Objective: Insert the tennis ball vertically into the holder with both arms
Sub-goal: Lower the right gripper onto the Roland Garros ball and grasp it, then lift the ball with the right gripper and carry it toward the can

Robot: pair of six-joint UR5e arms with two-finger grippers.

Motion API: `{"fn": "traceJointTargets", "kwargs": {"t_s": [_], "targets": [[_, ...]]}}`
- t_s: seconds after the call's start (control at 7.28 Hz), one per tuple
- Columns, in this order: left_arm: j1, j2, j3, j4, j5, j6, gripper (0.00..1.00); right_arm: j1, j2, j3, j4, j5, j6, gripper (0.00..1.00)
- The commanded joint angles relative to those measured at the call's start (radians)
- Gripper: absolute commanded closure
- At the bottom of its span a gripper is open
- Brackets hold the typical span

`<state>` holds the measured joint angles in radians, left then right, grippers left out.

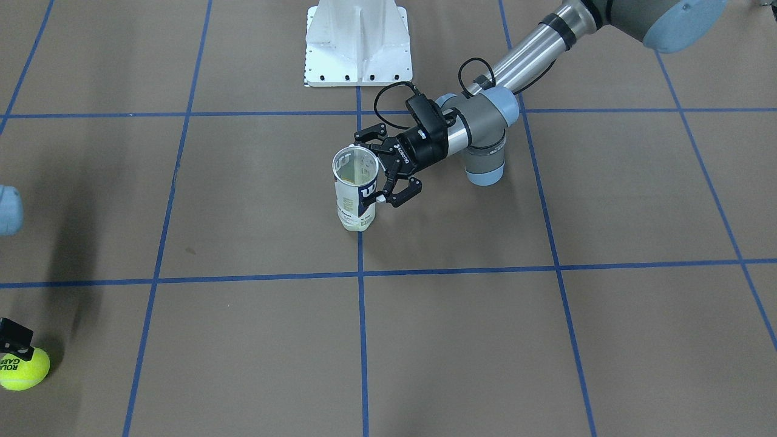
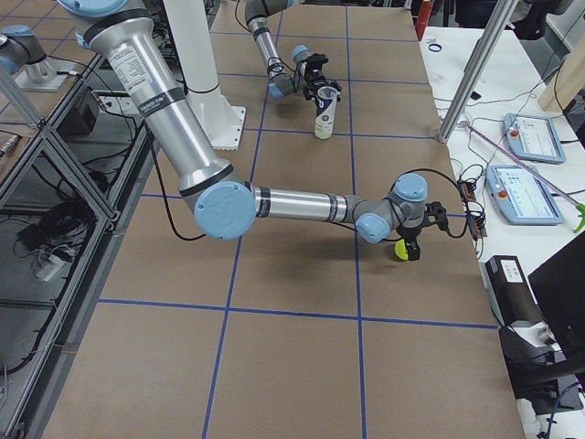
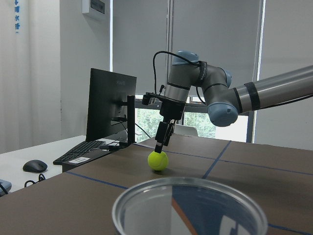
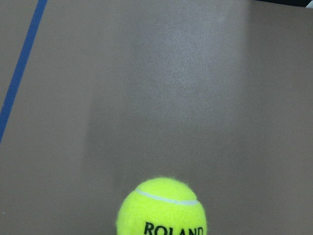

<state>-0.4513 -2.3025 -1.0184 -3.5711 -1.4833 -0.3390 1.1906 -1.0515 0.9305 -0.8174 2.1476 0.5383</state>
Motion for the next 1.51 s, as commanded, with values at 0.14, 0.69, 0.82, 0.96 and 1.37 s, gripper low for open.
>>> {"fn": "traceJointTargets", "kwargs": {"t_s": [0.14, 0.69, 0.82, 0.96, 1.37], "targets": [[0.0, 0.0, 0.003, 0.0, 0.0, 0.0, 0.01, -0.034, 0.002, -0.038, 0.058, -0.038, 0.031, 0.01], [0.0, 0.0, 0.001, 0.0, 0.0, 0.0, 0.01, -0.069, 0.005, -0.038, 0.057, -0.087, 0.046, 0.46], [0.0, 0.0, 0.001, 0.0, 0.0, 0.0, 0.01, -0.077, 0.004, -0.038, 0.055, -0.106, 0.046, 0.91], [0.0, 0.0, 0.0, 0.0, 0.0, 0.0, 0.01, -0.075, 0.004, -0.03, 0.055, -0.106, 0.046, 1.0], [0.0, 0.0, -0.002, -0.002, 0.0, 0.0, 0.01, -0.074, 0.007, 0.156, -0.048, -0.103, 0.145, 1.0]]}}
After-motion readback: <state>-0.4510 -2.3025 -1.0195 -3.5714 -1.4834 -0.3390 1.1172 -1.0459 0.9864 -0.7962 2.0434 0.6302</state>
